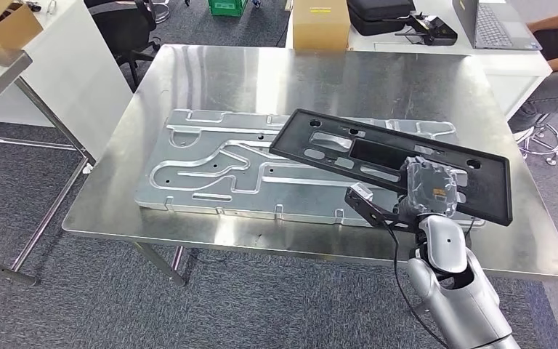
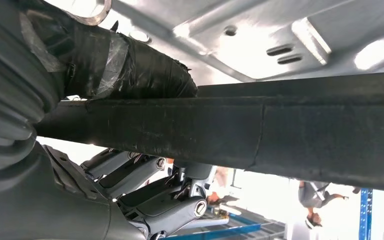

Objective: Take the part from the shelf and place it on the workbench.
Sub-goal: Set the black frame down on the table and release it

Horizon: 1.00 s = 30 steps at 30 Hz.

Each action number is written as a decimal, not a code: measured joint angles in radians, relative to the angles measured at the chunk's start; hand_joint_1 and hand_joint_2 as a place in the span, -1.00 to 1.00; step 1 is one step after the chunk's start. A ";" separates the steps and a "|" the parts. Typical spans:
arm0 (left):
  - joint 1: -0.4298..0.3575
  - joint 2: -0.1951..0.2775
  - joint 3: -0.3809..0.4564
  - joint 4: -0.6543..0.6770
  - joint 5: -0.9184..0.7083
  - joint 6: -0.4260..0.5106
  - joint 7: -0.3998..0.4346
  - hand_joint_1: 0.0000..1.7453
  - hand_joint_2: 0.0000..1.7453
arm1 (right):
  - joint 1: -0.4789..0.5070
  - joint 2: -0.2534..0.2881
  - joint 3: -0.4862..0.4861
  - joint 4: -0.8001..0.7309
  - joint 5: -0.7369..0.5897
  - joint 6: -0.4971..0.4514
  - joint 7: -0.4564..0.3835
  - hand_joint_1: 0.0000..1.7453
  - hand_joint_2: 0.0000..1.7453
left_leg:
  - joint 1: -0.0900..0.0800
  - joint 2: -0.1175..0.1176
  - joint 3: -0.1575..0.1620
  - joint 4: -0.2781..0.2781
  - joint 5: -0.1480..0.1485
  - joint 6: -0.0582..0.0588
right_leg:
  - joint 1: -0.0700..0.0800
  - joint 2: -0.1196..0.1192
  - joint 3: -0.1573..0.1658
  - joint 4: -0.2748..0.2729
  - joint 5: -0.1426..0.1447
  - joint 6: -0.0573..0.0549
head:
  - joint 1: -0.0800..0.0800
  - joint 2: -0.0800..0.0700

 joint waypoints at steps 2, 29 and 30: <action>0.000 0.000 0.003 0.000 0.005 -0.010 0.009 -1.00 1.00 | -0.017 0.012 0.018 0.028 0.002 0.015 0.000 1.00 1.00 | 0.000 0.001 0.000 0.000 -0.001 -0.003 | 0.000 0.000 0.002 0.000 0.000 0.000 | 0.000 0.000; -0.002 -0.001 0.070 0.000 0.075 -0.044 0.010 -1.00 1.00 | -0.179 0.192 0.233 0.430 0.020 0.037 0.002 -0.50 -0.50 | 0.001 0.026 0.017 0.005 -0.009 -0.004 | 0.002 0.022 0.014 -0.003 0.003 -0.001 | 0.000 0.000; -0.002 -0.002 0.074 0.000 0.078 -0.044 0.011 -1.00 1.00 | -0.180 0.196 0.236 0.437 0.014 0.039 0.000 -1.00 -1.00 | 0.001 0.027 0.018 0.005 -0.009 -0.004 | 0.002 0.023 0.014 -0.003 0.004 -0.002 | 0.000 0.000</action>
